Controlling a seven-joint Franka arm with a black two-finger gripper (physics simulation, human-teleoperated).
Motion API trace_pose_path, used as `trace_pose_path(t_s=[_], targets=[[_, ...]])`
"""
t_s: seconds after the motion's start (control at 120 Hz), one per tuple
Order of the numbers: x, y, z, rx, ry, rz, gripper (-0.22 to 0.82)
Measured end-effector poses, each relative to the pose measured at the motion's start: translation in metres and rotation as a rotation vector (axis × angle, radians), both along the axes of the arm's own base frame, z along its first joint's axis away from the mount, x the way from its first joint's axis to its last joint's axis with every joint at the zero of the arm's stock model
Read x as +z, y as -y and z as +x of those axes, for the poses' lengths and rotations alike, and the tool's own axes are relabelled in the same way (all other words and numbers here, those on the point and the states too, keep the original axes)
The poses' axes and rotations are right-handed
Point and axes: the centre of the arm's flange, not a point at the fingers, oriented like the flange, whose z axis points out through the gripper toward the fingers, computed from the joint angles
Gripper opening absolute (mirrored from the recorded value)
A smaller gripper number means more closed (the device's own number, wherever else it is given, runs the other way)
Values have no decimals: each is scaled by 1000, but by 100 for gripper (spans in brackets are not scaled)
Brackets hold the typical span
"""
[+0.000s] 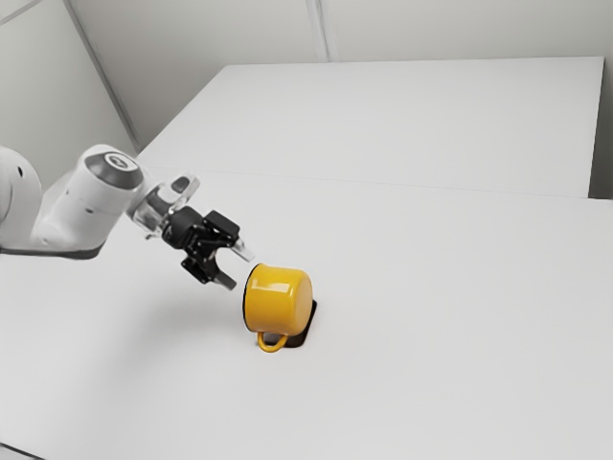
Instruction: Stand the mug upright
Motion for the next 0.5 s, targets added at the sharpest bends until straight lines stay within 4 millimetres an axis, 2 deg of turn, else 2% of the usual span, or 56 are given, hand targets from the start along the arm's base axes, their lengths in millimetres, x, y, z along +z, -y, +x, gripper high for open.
trace_pose_path(t_s=[0.358,0.5], targets=[[-26,5,13,88,70,-57,59],[-36,16,1,97,61,-93,59]])
